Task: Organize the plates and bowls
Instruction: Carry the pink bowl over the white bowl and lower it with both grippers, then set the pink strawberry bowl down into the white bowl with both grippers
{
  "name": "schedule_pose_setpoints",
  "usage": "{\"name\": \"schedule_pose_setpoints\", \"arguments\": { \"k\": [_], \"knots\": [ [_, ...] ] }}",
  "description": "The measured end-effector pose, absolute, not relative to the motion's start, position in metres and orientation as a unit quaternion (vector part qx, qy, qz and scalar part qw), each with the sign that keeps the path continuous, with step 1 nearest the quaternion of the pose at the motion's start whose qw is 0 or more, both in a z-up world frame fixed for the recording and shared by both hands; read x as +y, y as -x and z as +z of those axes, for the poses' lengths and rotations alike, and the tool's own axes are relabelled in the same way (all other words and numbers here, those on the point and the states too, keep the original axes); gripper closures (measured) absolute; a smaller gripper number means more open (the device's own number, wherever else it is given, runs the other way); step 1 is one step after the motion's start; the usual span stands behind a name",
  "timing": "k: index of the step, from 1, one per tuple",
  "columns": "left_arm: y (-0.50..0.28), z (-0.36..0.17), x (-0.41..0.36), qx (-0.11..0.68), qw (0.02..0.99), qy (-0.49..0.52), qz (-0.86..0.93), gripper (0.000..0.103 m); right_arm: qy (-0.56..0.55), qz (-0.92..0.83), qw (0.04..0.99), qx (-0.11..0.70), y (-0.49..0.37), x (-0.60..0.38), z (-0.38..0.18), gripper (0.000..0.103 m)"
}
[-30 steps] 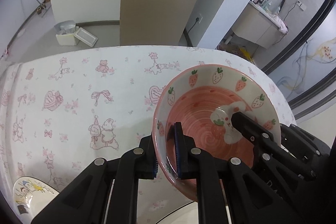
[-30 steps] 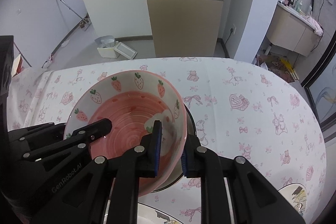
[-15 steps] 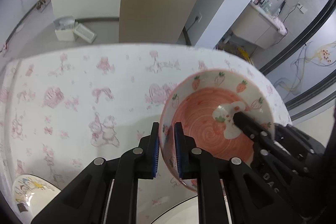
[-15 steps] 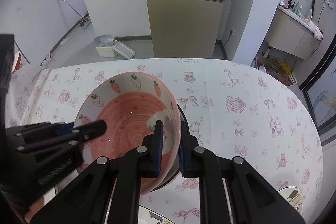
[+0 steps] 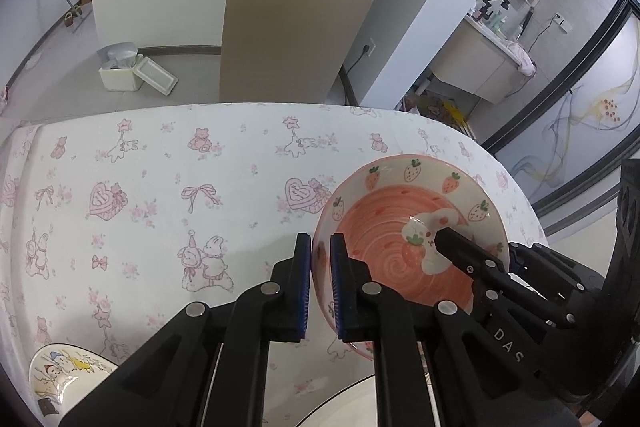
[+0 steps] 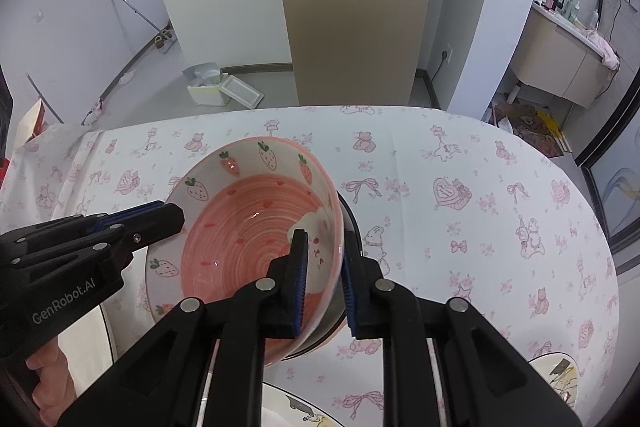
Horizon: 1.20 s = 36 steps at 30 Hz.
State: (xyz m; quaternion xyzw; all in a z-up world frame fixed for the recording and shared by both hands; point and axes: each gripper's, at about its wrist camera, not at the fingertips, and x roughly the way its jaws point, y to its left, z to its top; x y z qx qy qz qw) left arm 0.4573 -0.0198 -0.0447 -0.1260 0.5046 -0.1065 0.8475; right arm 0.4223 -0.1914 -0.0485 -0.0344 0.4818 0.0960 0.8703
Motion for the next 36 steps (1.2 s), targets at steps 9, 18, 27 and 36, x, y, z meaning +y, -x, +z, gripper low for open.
{"name": "schedule_pose_setpoints", "arguments": {
  "k": [9,18,27,36],
  "knots": [
    [-0.457,-0.045,-0.023,0.507,0.848,0.120,-0.103,0.093,0.108,0.053,0.884,0.452,-0.412,-0.171,-0.043,0.090],
    [-0.459,-0.051,-0.024,0.514,0.842,0.123,-0.106,0.097,0.159,0.061,0.893,0.417,-0.411,-0.170,-0.043,0.091],
    [-0.455,-0.044,-0.028,0.506,0.848,0.114,-0.108,0.097,0.124,0.069,0.890,0.432,-0.416,-0.184,-0.041,0.091],
    [-0.454,-0.042,-0.027,0.509,0.847,0.115,-0.102,0.097,0.106,0.067,0.890,0.438,-0.415,-0.190,-0.038,0.093]
  ]
}}
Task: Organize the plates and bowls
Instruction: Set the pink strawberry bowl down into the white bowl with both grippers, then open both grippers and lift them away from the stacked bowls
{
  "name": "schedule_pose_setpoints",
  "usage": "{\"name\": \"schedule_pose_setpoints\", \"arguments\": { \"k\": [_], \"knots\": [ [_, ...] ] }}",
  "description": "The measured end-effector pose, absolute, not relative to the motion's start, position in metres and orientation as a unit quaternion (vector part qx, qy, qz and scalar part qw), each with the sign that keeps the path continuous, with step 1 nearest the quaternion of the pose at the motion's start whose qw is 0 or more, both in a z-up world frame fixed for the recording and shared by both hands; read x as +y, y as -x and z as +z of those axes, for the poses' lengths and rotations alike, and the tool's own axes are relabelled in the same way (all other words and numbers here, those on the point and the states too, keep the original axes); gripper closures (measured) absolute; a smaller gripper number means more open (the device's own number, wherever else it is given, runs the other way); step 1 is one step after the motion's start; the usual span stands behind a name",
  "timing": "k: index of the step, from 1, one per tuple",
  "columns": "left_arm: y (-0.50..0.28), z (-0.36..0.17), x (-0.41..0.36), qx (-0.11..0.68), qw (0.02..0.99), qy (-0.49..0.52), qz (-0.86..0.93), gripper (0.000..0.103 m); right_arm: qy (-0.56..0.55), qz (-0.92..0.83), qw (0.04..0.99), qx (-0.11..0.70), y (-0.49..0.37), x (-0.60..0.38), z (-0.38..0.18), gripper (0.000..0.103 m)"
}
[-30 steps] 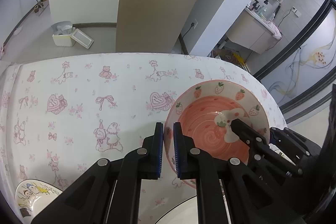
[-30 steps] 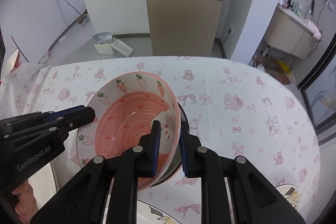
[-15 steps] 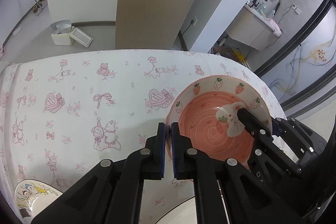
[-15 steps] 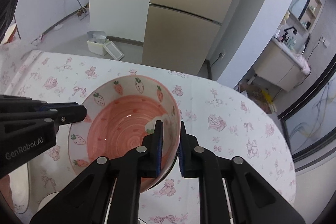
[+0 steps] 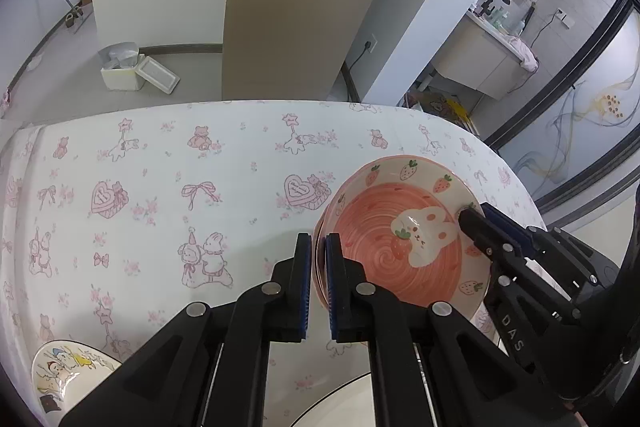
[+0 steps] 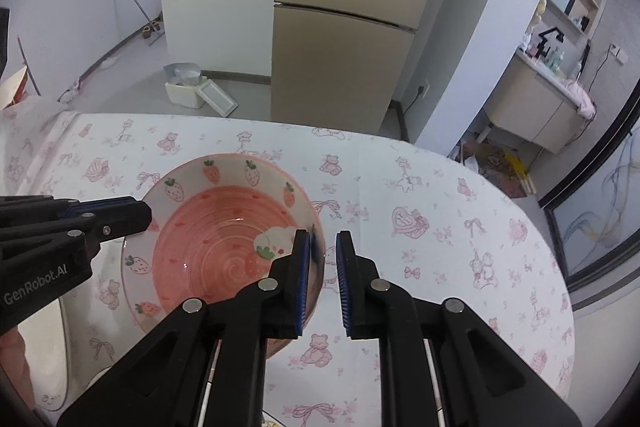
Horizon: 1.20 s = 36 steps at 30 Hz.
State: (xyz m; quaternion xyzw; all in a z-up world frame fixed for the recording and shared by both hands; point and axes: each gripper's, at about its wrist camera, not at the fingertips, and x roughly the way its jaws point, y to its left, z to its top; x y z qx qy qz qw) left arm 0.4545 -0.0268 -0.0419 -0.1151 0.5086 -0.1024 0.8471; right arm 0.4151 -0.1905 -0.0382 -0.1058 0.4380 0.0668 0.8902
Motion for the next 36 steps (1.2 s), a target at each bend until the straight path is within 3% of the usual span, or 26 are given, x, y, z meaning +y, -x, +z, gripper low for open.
{"name": "schedule_pose_setpoints", "arguments": {
  "k": [12,19,21,23,25,27,29,31,36],
  "knots": [
    [-0.456,-0.049,-0.038,0.512,0.848,0.100,-0.100,0.097,-0.004,0.119,0.879,0.463,-0.429,-0.217,-0.048,0.095],
    [-0.461,-0.056,-0.030,0.521,0.837,0.125,-0.110,0.097,-0.002,0.109,0.873,0.475,-0.433,-0.212,-0.057,0.092],
    [-0.462,-0.057,-0.028,0.523,0.835,0.131,-0.112,0.097,0.019,0.094,0.881,0.464,-0.428,-0.208,-0.051,0.086],
    [-0.460,-0.052,-0.029,0.517,0.841,0.124,-0.105,0.097,0.037,0.081,0.892,0.443,-0.422,-0.204,-0.040,0.061],
    [-0.455,-0.042,-0.031,0.504,0.851,0.108,-0.099,0.096,0.035,0.087,0.904,0.418,-0.413,-0.204,-0.026,0.051],
    [-0.449,-0.029,-0.031,0.490,0.860,0.101,-0.103,0.086,0.028,0.089,0.910,0.404,-0.407,-0.205,-0.014,0.051],
    [-0.440,-0.013,-0.028,0.466,0.872,0.101,-0.105,0.064,0.019,0.088,0.918,0.386,-0.401,-0.206,0.000,0.047],
    [-0.430,0.006,-0.024,0.434,0.890,0.099,-0.097,0.028,0.013,0.083,0.926,0.367,-0.394,-0.208,0.013,0.045],
    [-0.388,0.064,-0.013,0.342,0.931,0.088,-0.096,0.022,-0.013,0.068,0.948,0.309,-0.370,-0.222,0.049,0.042]
  ]
}}
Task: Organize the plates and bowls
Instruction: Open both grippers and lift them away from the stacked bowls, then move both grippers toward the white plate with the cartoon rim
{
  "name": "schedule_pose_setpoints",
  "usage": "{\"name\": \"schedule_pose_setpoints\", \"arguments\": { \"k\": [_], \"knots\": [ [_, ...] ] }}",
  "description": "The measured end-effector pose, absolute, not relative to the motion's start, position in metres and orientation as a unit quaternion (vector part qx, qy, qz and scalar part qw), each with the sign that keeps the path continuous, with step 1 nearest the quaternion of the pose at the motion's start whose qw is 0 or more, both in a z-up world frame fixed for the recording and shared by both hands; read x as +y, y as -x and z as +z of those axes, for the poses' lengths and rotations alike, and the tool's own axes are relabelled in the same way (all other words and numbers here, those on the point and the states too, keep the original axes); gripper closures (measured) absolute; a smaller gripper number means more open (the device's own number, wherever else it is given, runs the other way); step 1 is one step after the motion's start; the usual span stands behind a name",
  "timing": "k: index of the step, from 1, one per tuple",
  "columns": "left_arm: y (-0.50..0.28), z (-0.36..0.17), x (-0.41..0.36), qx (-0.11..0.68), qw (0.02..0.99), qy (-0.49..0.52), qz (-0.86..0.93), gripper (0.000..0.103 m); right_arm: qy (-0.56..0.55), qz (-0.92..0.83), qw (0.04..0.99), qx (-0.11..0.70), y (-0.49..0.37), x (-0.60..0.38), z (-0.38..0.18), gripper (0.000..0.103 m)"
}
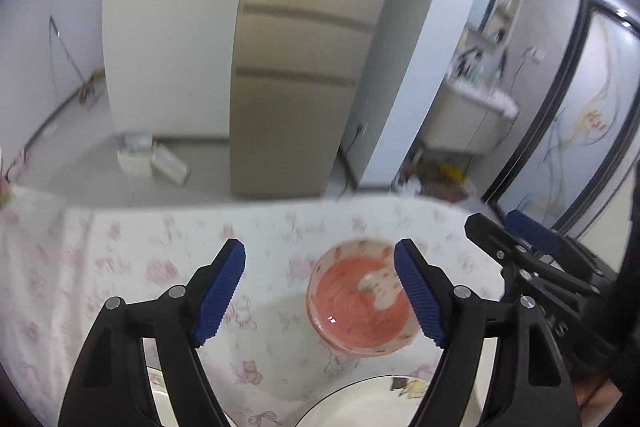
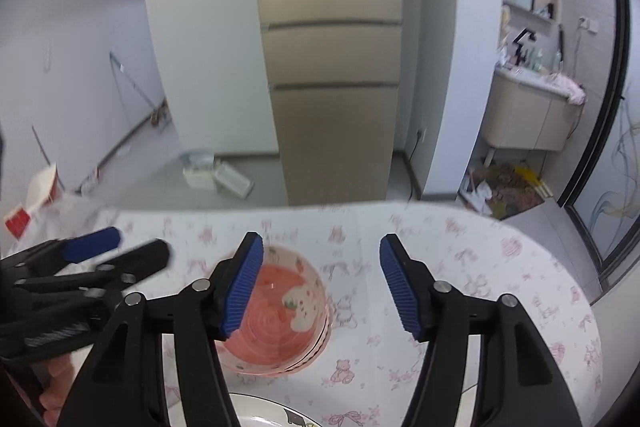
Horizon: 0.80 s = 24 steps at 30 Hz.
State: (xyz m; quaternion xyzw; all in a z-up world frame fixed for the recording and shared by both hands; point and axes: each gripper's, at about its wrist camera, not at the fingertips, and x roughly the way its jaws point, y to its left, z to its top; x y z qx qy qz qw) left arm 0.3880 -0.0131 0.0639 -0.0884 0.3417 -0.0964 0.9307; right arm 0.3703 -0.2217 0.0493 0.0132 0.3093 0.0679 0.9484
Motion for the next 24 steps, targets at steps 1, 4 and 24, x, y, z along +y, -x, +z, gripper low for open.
{"name": "schedule_pose_setpoints", "arguments": {
  "k": [1,4,24],
  "knots": [
    [-0.379,0.074,-0.011,0.324,0.937,0.089,-0.098,0.019,-0.023,0.067,0.953,0.295,-0.364,-0.226,0.058,0.040],
    [-0.345,0.107,-0.004,0.261,0.957,0.086,-0.091,0.016,-0.050,0.064,0.964,0.253,-0.346,-0.237,0.080,0.034],
    [-0.167,0.209,0.050,0.081,0.992,0.075,-0.055,0.001,-0.106,0.086,0.989,0.059,-0.220,-0.229,0.177,0.001]
  ]
}}
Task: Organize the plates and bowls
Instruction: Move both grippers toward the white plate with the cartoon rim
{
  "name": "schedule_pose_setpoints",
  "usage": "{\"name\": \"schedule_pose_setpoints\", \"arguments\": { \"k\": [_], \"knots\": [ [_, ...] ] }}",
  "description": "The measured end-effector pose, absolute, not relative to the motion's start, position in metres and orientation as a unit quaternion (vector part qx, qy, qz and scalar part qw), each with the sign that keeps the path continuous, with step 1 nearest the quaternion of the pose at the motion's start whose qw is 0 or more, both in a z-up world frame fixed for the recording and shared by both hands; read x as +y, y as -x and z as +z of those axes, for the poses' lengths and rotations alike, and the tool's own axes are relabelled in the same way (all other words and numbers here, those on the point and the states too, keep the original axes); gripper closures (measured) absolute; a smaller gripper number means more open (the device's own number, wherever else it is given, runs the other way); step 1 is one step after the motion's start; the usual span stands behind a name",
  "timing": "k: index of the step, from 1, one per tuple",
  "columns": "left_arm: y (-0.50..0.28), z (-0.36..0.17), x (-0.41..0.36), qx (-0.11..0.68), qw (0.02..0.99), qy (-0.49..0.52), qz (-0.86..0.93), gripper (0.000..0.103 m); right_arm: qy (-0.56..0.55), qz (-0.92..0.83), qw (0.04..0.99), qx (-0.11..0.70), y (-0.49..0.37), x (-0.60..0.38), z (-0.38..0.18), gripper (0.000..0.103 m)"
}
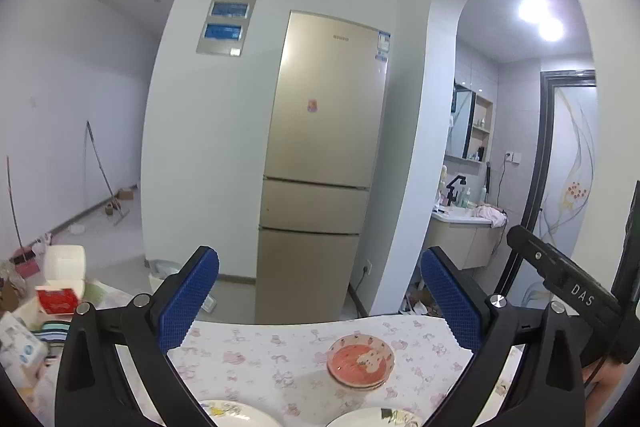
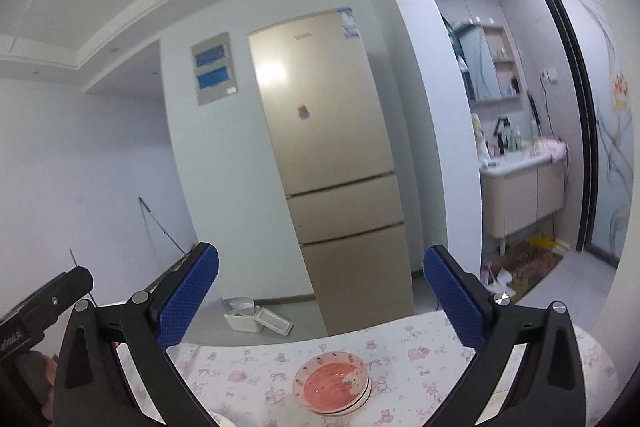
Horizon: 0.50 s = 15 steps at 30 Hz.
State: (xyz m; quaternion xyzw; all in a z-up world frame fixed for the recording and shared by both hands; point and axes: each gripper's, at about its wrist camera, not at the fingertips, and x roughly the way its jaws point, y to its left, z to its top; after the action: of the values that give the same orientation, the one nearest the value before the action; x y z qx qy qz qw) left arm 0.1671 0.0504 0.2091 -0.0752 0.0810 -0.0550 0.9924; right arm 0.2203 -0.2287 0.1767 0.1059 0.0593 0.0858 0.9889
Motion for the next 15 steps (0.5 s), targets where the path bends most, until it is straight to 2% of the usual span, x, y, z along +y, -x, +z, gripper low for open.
{"name": "schedule_pose_setpoints", "arguments": {
  "k": [5,9,15],
  "knots": [
    [-0.108,0.210,0.060,0.051,0.996,0.060,-0.035,0.000,-0.128,0.121,0.983,0.049,-0.178,-0.216,0.177,0.001],
    [-0.061,0.195,0.078,-0.003,0.994,0.104,-0.008,0.000,-0.145,0.135,0.979,0.050,-0.159,-0.205,0.169,0.001],
    [-0.026,0.151,0.103,0.001,0.989,0.148,-0.008,0.000,-0.164,0.149,0.973,0.065,-0.142,-0.186,0.137,0.001]
  ]
}}
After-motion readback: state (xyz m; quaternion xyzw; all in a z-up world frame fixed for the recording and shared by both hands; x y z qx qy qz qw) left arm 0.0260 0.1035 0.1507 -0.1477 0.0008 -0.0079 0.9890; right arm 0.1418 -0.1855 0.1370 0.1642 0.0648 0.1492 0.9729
